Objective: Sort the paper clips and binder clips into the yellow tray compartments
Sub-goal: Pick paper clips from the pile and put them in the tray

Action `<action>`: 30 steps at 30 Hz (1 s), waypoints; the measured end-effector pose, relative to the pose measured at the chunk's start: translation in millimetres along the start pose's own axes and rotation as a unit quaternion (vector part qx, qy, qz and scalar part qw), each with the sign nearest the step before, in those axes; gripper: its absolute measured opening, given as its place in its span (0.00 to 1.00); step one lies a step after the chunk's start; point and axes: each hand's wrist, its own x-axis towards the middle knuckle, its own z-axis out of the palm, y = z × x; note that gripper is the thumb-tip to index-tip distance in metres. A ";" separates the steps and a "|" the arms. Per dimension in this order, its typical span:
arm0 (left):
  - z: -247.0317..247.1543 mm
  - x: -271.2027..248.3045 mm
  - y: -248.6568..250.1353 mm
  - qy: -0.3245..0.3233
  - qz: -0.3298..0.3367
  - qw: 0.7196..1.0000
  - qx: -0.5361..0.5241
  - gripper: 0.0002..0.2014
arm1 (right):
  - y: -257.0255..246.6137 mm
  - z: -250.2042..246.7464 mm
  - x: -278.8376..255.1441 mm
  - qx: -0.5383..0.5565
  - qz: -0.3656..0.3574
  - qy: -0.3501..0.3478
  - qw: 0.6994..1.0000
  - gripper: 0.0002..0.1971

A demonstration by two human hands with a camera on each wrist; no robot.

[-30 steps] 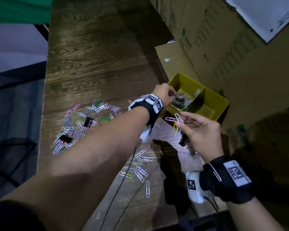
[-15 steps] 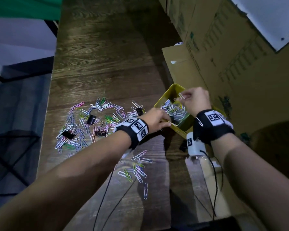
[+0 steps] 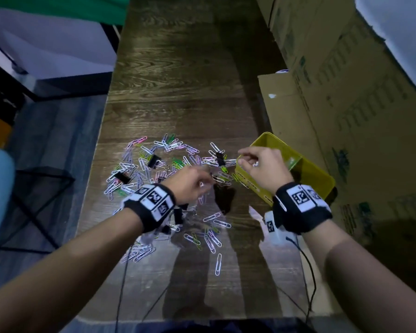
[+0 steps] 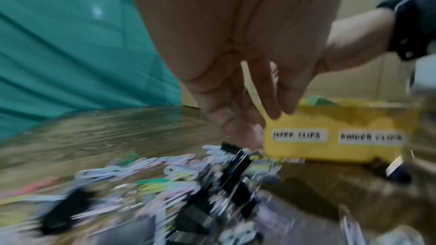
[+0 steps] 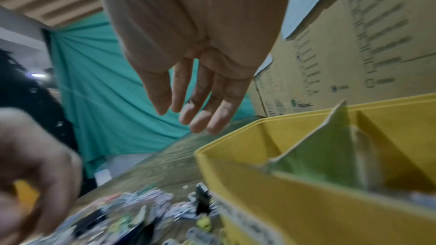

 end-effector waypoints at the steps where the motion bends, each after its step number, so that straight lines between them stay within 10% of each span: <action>1: -2.1 -17.3 -8.0 -0.062 -0.040 0.997 0.032 0.08 | -8.1 6.6 -8.3 -0.001 -0.017 -0.021 1.000 0.11; 9: 36.2 -110.1 -55.3 -0.184 -0.153 0.958 0.156 0.30 | -47.9 105.8 -74.9 -0.085 -0.039 -0.237 0.967 0.10; 22: 22.1 -110.7 -103.8 -0.041 -0.080 0.996 0.028 0.12 | -73.9 189.8 -80.4 -0.159 -0.017 -0.226 0.961 0.29; 30: 5.5 -166.0 -132.0 0.024 -0.070 0.997 0.037 0.06 | -80.5 191.6 -98.0 -0.131 -0.029 -0.197 0.971 0.11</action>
